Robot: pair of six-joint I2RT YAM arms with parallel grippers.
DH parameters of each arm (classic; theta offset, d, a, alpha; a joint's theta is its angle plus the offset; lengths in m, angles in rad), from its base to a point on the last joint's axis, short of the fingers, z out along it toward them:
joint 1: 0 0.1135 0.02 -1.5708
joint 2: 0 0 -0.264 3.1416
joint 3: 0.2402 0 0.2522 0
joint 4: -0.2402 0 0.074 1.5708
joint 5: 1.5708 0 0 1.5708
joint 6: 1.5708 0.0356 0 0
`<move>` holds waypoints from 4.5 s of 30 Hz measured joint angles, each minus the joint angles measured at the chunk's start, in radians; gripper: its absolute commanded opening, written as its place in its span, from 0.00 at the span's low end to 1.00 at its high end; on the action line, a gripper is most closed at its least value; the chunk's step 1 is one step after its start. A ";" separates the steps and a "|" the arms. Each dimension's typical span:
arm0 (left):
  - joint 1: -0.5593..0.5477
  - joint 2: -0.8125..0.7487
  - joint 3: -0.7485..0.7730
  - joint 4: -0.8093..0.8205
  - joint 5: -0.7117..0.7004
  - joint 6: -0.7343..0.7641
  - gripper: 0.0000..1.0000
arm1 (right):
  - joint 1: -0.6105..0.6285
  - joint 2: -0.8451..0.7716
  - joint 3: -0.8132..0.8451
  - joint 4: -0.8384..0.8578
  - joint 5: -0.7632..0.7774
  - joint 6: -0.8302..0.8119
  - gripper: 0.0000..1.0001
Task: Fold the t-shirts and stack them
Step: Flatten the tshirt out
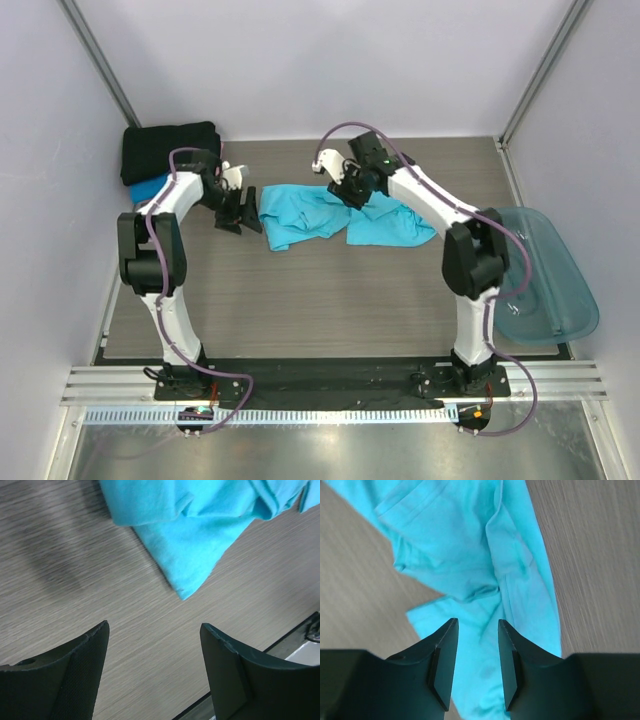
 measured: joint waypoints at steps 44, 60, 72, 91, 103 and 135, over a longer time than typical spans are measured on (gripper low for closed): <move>-0.168 0.190 0.111 -0.024 -0.082 -0.067 0.02 | 0.016 0.583 0.523 0.017 -0.154 0.201 0.35; -0.166 0.169 0.128 -0.053 -0.142 -0.015 0.00 | 0.016 0.516 0.432 0.106 -0.083 0.201 0.01; -0.117 -0.166 0.229 -0.258 -0.202 0.192 0.14 | -0.017 -0.282 -0.130 0.107 -0.043 0.032 0.01; -0.124 -0.100 0.213 -0.383 -0.048 0.220 0.51 | 0.026 -0.314 -0.389 -0.076 -0.080 -0.089 0.40; -0.054 -0.101 0.126 -0.238 -0.169 0.166 0.48 | 0.192 -0.003 0.018 -0.236 -0.129 0.056 0.26; -0.005 -0.272 -0.050 -0.183 -0.233 0.162 0.48 | 0.287 0.069 -0.215 -0.116 0.090 0.330 0.37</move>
